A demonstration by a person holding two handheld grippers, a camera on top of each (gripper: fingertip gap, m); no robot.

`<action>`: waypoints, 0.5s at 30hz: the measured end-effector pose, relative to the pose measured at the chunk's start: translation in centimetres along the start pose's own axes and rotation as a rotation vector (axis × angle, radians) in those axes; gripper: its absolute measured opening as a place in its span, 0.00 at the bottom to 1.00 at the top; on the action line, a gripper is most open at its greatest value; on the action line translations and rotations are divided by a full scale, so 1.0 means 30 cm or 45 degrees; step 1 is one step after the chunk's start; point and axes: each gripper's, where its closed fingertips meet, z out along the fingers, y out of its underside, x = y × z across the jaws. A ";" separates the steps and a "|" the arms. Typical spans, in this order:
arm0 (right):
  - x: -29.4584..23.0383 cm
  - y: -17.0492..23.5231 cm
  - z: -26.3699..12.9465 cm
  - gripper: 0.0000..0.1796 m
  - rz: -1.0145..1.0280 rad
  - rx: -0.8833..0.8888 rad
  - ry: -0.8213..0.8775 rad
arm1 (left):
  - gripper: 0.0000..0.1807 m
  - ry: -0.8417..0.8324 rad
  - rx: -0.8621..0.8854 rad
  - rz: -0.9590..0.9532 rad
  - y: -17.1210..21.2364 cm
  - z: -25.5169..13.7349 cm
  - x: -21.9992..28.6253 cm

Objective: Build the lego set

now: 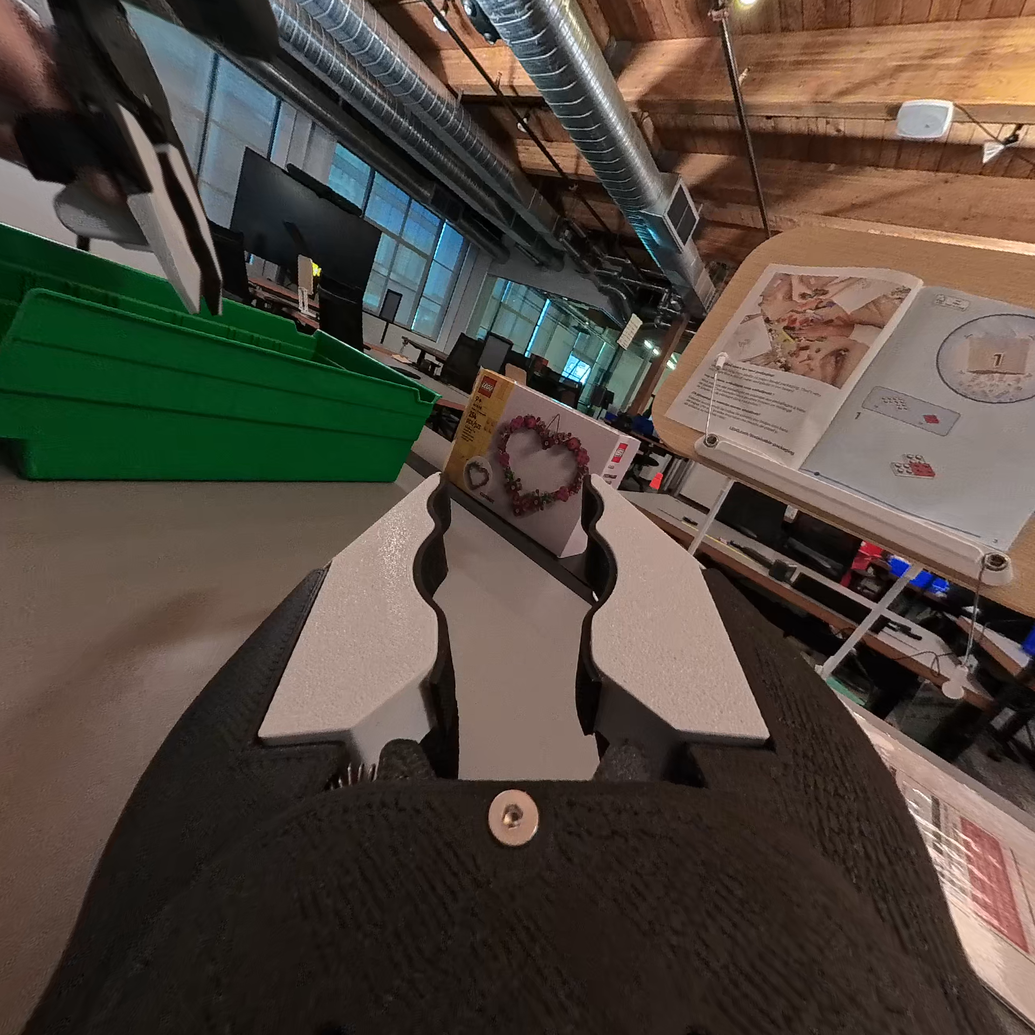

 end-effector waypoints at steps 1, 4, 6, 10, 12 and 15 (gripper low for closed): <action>0.000 0.001 0.000 0.25 0.001 0.000 -0.001 | 0.17 -0.029 -0.018 0.009 0.002 0.010 -0.016; -0.002 0.003 0.002 0.25 0.001 -0.005 -0.005 | 0.16 -0.080 -0.070 0.037 0.010 0.042 -0.044; -0.004 0.004 0.002 0.25 0.000 -0.007 -0.009 | 0.16 -0.044 -0.091 0.018 0.008 0.072 -0.035; -0.004 0.005 0.002 0.25 -0.005 -0.009 -0.009 | 0.17 0.074 -0.080 -0.058 -0.021 0.137 -0.003; -0.003 0.004 0.001 0.25 -0.007 -0.006 -0.005 | 0.17 0.080 -0.103 -0.072 -0.026 0.162 -0.008; -0.004 0.005 0.002 0.25 -0.008 -0.009 -0.006 | 0.16 -0.030 -0.221 -0.009 0.008 0.193 -0.051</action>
